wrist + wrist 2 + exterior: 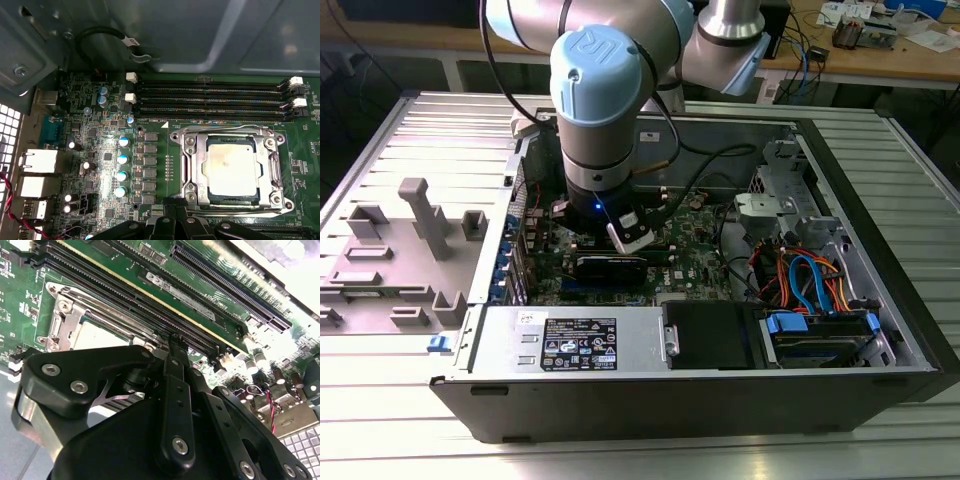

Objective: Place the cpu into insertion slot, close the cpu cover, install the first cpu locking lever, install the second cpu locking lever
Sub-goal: 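Install the second cpu locking lever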

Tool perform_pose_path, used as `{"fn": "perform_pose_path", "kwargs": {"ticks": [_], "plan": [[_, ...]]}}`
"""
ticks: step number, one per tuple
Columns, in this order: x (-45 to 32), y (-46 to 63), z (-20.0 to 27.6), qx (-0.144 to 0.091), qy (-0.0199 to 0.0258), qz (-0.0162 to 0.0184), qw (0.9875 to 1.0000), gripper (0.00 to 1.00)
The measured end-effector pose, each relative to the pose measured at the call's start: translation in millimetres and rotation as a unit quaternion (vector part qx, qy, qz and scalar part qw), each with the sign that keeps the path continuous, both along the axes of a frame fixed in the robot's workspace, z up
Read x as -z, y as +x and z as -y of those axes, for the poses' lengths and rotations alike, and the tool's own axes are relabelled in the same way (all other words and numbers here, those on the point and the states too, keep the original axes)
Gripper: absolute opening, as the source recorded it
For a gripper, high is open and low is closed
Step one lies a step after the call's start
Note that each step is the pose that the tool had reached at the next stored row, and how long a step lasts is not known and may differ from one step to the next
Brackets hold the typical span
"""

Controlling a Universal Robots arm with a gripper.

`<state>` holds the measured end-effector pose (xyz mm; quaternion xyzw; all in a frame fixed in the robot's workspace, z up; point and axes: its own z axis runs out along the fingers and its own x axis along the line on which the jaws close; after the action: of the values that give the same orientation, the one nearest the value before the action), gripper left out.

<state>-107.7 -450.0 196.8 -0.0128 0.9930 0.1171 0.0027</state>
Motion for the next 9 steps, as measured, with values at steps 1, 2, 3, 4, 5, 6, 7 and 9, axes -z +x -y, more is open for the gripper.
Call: {"fn": "perform_pose_path", "kwargs": {"ticks": [1,2,3,4,5,6,7,9], "plan": [[0.2,0.0,-0.1,0.000,0.0000,0.0000,1.0000,0.11],[0.3,-0.1,-0.2,0.000,0.0000,0.0000,1.0000,0.11],[0.3,-0.1,-0.3,0.000,-0.0001,0.0000,1.0000,0.11],[0.4,-0.1,-0.4,0.000,0.0000,0.0000,1.0000,0.11],[0.4,-0.1,-0.6,0.000,0.0000,0.0000,1.0000,0.11],[0.4,-0.1,-0.8,0.000,0.0000,0.0000,1.0000,0.11],[0.4,-0.2,-1.1,0.000,0.0000,0.0001,1.0000,0.11],[0.4,-0.4,-2.1,0.000,0.0000,0.0001,1.0000,0.11]]}}
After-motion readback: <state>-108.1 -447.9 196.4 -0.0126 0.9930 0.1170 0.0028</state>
